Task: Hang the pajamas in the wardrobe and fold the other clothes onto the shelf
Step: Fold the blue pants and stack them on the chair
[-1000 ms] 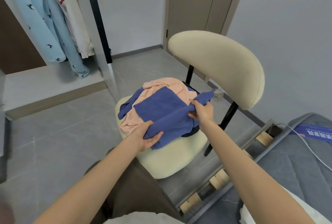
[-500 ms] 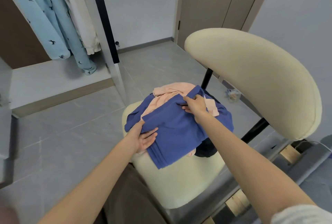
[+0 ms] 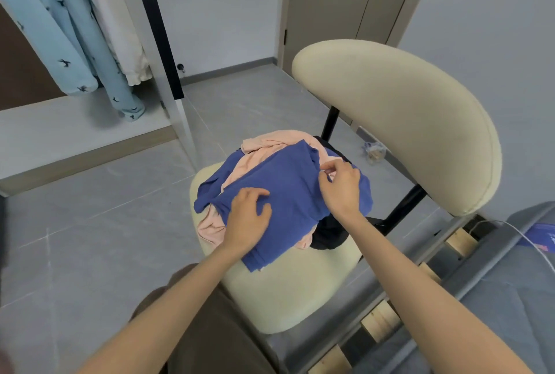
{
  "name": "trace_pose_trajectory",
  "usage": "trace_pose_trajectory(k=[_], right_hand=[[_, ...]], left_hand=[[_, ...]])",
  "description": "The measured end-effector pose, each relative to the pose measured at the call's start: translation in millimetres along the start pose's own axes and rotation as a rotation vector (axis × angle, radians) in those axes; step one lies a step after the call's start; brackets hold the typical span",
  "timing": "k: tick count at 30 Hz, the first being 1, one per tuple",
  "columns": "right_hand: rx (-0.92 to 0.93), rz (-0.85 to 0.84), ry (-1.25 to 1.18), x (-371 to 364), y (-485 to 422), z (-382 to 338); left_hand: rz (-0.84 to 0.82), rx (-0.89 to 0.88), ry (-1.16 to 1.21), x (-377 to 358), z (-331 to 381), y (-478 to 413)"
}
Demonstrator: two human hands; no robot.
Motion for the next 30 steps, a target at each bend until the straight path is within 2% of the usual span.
trace_pose_trajectory(k=[3,6,9,13,18,23,27,30], right_hand=[[-0.017,-0.087,0.039,8,15,18],[0.003,-0.153,0.154,10,28,33],[0.015,-0.177,0.183,11,31,39],[0.085,-0.082,0.123,16,29,37],[-0.045,-0.059,0.092,20,11,44],[-0.189,-0.070,0.005,13,13,48],[-0.277,0.014,-0.035,17,18,51],[-0.586,0.084,-0.227,18,31,54]], left_hand=[[-0.205,-0.198,-0.246,-32,5,13],[-0.363,-0.155,-0.459,-54,-5,23],[-0.387,-0.127,-0.536,-63,-14,29],[-0.355,-0.190,-0.644,-62,-23,30],[-0.380,-0.204,-0.723,-65,-24,30],[-0.451,-0.185,-0.765,-65,-21,30],[-0.542,-0.162,-0.604,-55,-23,28],[-0.387,-0.154,-0.457,-46,-17,15]])
Point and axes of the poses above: each hand's wrist, its own y-axis away from the middle knuckle, its own x-axis out of the back of the hand, z = x × y, the point moved 3 cm from there along -y, towards the middle knuckle, and after that the axes turned 15 degrees about z, right-handed, at the moved point
